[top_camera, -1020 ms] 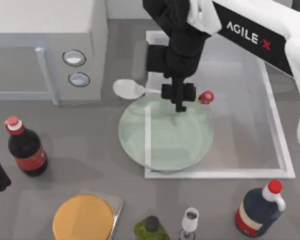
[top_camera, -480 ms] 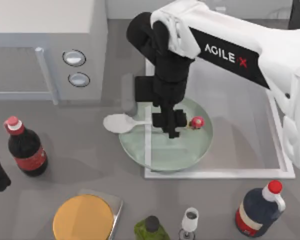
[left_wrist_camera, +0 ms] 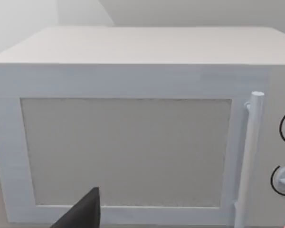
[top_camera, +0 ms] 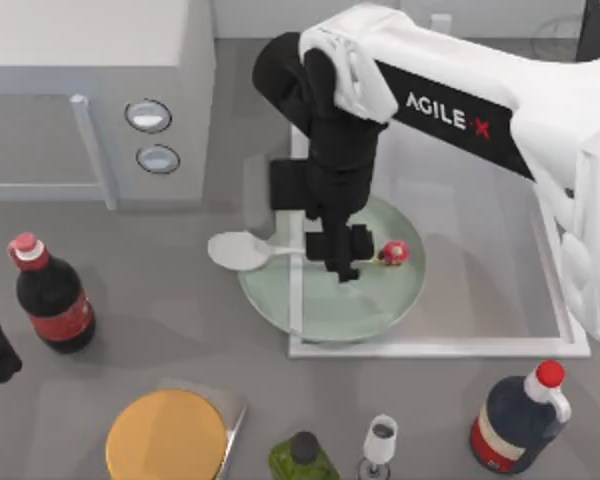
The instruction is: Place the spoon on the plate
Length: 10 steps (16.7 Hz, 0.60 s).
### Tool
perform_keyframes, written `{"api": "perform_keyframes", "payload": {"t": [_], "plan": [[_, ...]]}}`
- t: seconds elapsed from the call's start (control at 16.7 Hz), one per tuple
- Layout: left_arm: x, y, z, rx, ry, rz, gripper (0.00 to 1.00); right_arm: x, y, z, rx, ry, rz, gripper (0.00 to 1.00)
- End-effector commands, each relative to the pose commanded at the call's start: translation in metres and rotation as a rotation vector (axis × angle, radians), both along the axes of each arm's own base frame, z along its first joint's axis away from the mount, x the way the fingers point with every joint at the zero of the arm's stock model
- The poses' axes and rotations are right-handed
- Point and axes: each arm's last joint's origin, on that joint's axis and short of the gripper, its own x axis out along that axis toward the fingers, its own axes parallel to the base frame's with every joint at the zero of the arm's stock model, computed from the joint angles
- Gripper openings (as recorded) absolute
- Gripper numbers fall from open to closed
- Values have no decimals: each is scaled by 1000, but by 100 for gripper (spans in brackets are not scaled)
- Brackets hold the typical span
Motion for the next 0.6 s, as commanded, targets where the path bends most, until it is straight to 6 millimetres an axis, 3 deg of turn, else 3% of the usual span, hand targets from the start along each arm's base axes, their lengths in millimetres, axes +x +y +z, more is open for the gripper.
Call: {"api": "perform_keyframes", "payload": {"t": [0.6], "plan": [[0, 0, 0, 0, 0, 0, 100, 0, 0, 0, 0, 0, 0, 98]]}}
